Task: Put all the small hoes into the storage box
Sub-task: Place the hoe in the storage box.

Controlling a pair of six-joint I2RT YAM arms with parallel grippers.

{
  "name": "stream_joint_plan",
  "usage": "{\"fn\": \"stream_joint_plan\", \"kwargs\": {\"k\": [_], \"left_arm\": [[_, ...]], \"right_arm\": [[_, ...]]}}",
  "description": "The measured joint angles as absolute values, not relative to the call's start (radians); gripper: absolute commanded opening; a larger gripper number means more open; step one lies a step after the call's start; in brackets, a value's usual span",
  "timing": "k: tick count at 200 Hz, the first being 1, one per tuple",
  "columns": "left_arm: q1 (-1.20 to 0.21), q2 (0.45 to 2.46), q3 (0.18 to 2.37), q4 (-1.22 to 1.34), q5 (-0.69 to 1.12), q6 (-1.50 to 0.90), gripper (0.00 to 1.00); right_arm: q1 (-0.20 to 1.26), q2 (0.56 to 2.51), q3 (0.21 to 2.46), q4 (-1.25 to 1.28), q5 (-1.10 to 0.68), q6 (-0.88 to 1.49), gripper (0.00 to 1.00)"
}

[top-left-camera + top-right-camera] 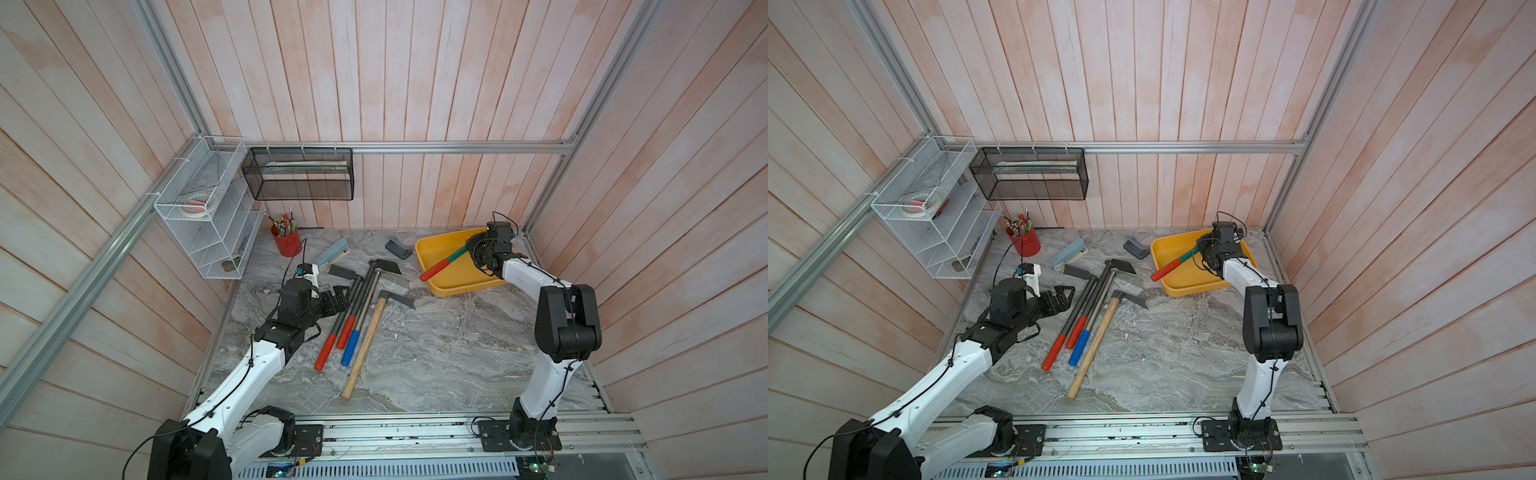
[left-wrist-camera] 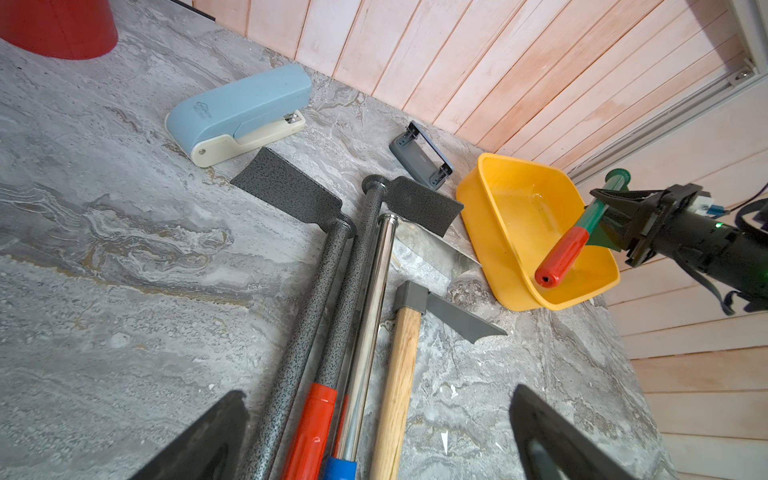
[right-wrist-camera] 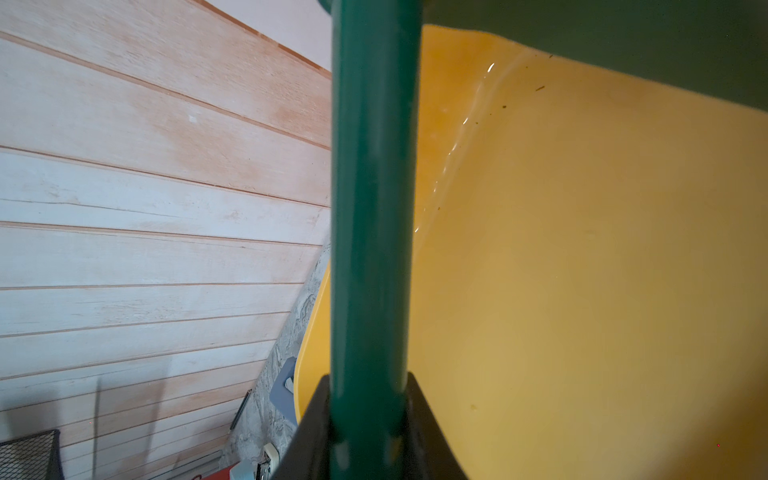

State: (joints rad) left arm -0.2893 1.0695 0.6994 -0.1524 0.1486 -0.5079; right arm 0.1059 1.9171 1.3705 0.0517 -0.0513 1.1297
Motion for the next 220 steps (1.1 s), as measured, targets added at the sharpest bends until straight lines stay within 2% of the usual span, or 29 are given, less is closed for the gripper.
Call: {"fn": "stream_joint_plan", "kwargs": {"k": [220], "left_arm": [[-0.289,1.036,0.699,-0.18,0.123,-0.49,1.0]], "right_arm": [[0.066,2.018,1.474,0.014,-0.074,1.179,0.0]]}}
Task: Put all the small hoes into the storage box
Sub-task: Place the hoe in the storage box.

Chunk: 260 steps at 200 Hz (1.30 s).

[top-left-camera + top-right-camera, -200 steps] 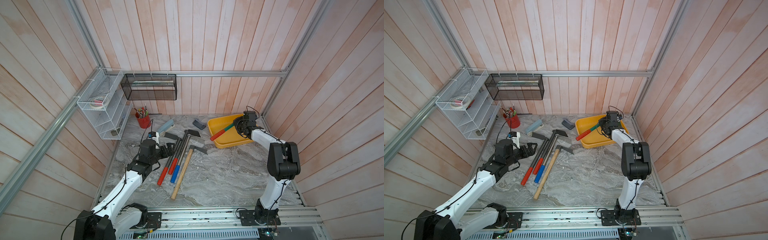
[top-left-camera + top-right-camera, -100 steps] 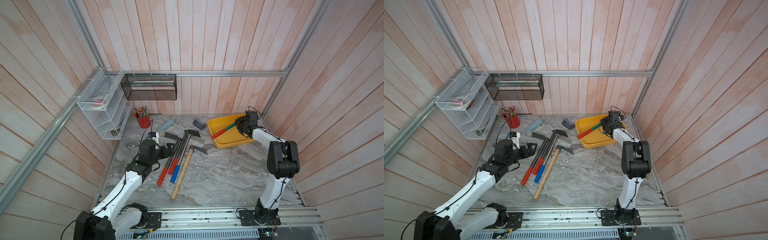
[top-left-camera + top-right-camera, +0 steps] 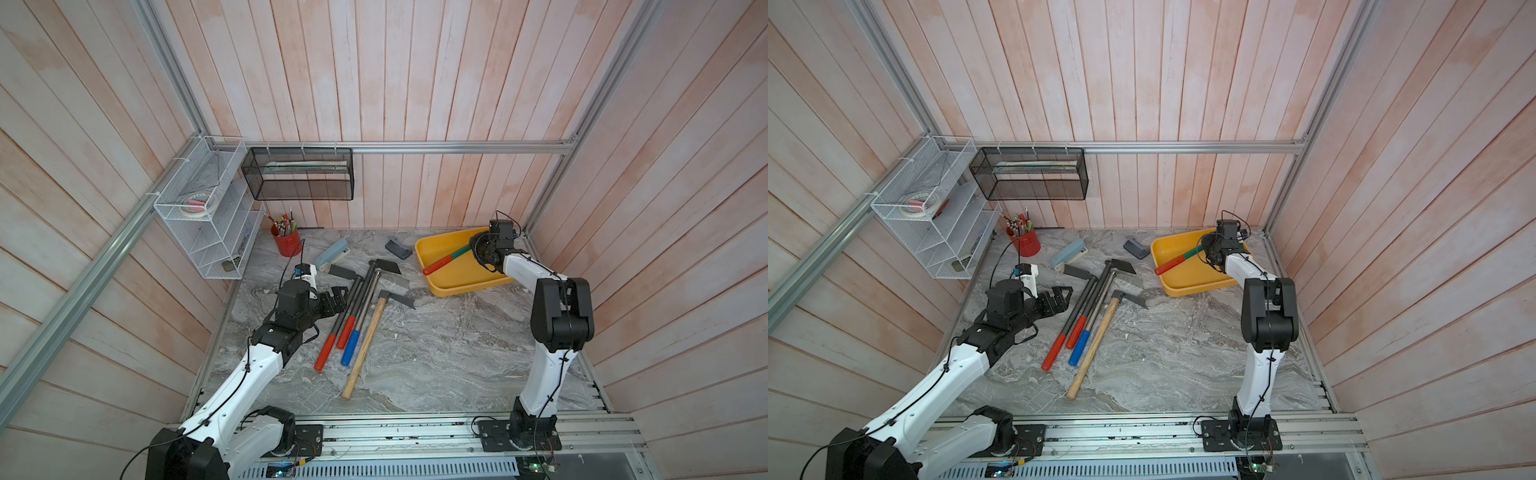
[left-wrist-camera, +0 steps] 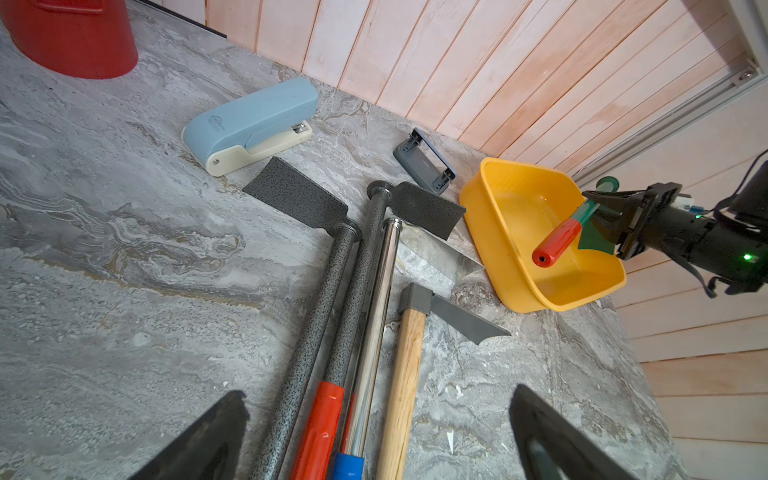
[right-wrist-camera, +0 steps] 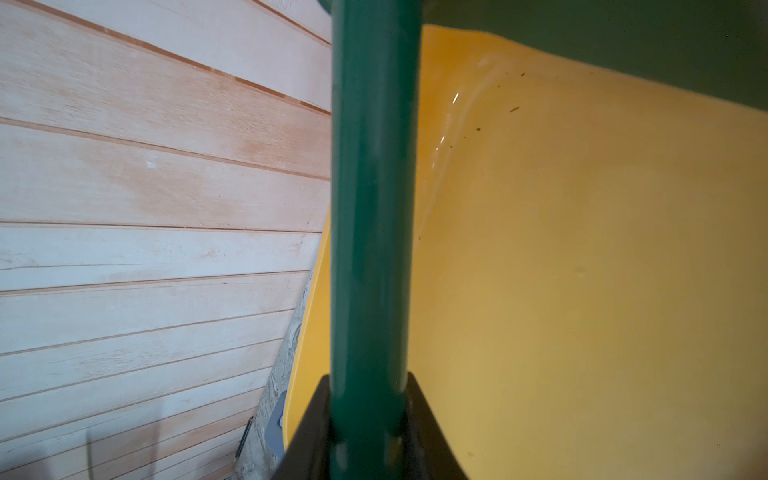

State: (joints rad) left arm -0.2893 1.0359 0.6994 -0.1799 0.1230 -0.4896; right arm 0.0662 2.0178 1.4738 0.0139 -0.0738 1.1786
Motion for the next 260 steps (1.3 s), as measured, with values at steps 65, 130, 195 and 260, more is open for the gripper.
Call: {"fn": "stream_joint_plan", "kwargs": {"k": [65,130,195,260], "left_arm": [[-0.289,1.036,0.699,-0.187,0.122,-0.482,1.0],[-0.289,1.036,0.699,-0.187,0.122,-0.482,1.0],[-0.289,1.03,0.699,-0.193,0.122,-0.48,1.0],[-0.289,1.018,0.699,-0.201,0.116,-0.475,1.0]], "right_arm": [[0.056,2.062,1.485,0.006,-0.081,1.19,0.0],[0.051,2.08,1.496,0.005,-0.092,1.204,0.0],[0.043,2.101,1.5,0.046,-0.097,1.213,0.0],[0.037,2.131,1.528,0.07,-0.108,1.231,0.0]]}}
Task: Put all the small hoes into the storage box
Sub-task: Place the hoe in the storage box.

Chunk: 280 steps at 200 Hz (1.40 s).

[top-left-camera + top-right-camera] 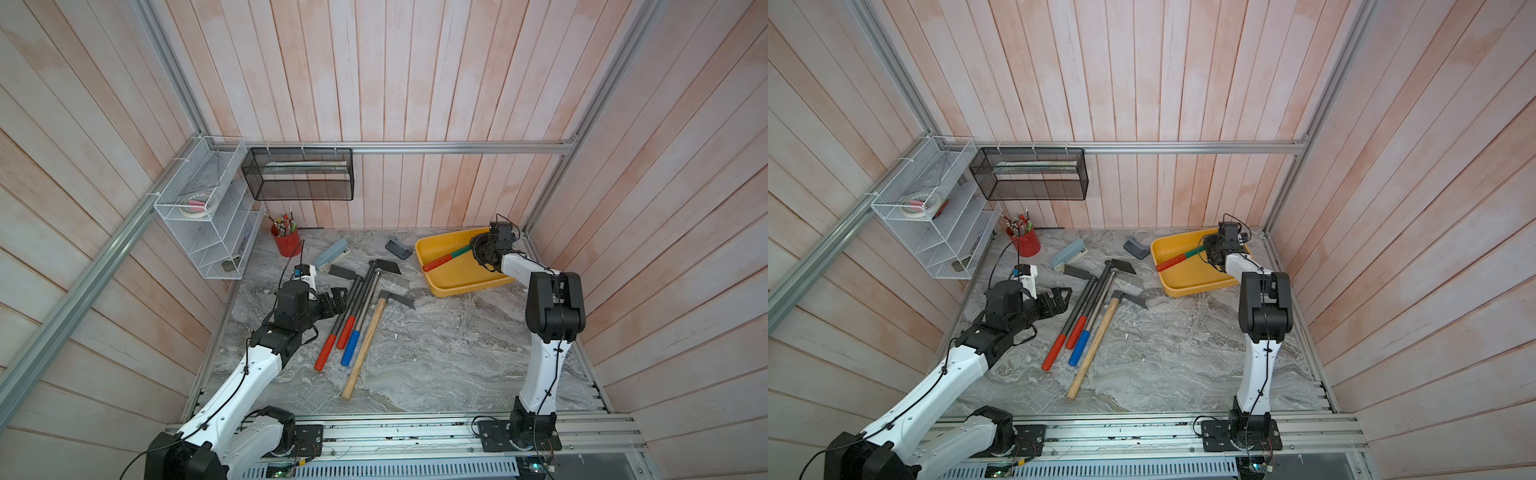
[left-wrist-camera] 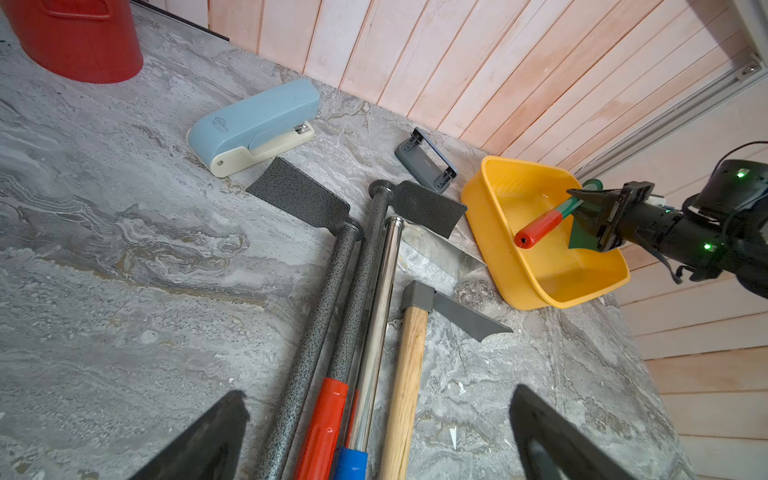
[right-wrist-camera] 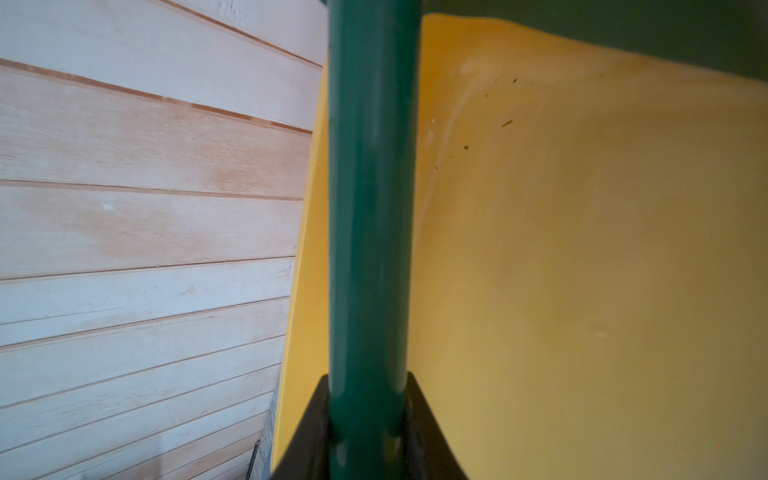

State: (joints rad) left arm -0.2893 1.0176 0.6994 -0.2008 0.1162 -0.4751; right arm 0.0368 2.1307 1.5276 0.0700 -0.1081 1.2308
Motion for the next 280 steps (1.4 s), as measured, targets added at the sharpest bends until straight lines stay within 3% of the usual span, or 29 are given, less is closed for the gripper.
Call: {"fn": "stream_joint_plan", "kwargs": {"k": [54,280], "left_arm": [[-0.289,1.017,0.699,-0.211,0.114,-0.474,1.0],[-0.289,1.006,0.693,-0.218,0.099,-0.474,1.0]], "right_arm": [[0.035,2.14,1.534,0.079,-0.116,1.235,0.0],[0.031,2.154,1.546,0.084,-0.139,1.241,0.25]]}}
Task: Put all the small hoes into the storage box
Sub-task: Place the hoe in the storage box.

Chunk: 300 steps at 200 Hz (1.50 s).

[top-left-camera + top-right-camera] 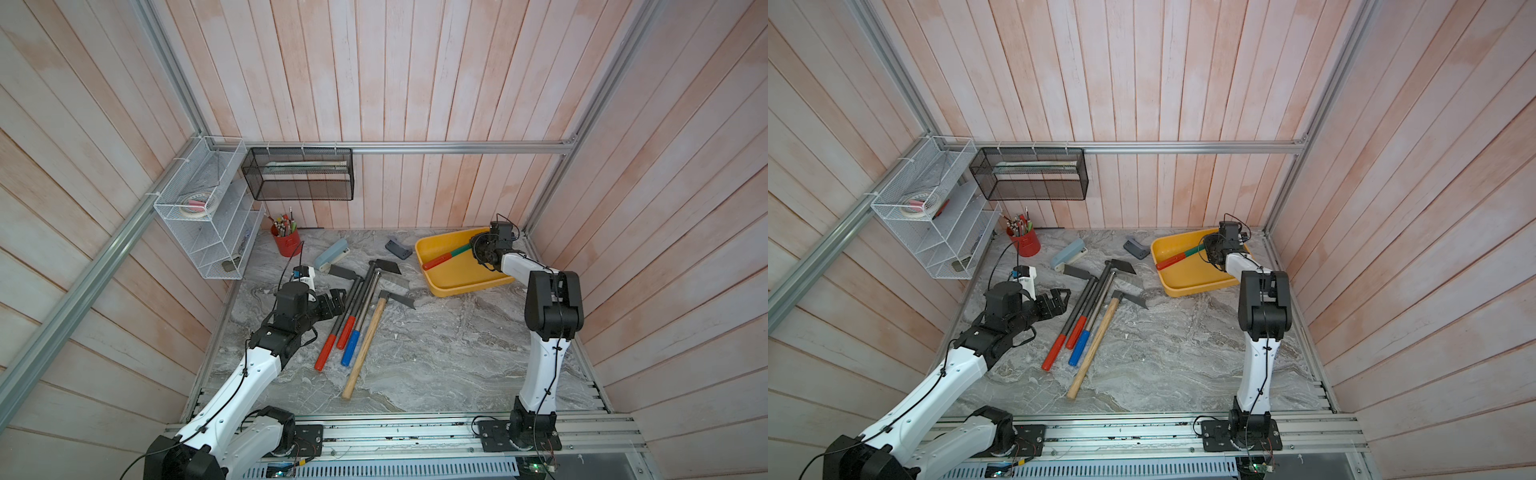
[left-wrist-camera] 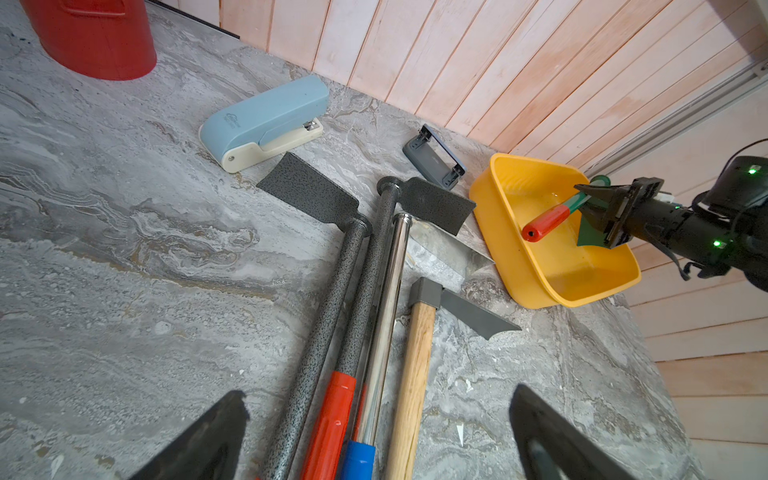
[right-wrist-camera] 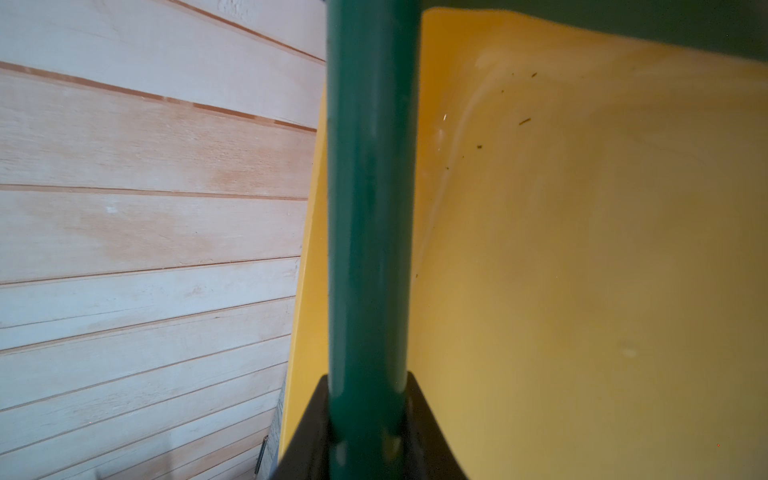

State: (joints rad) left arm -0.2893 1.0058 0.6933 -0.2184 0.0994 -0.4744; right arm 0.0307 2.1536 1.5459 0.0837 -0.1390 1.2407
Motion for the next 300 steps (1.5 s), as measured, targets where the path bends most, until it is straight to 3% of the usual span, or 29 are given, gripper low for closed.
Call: {"fn": "stream_joint_plan", "kwargs": {"k": [186,300], "left_arm": [[-0.289,0.999,0.686,-0.218,0.099,-0.474,1.0],[-0.289,1.028,0.683,-0.223,0.153,-0.449,1.0]], "right_arm": [[0.029,2.156,1.486,0.073,-0.156,1.253,0.3],[0.028,2.177,1.539,0.091,-0.17,1.253,0.45]]}}
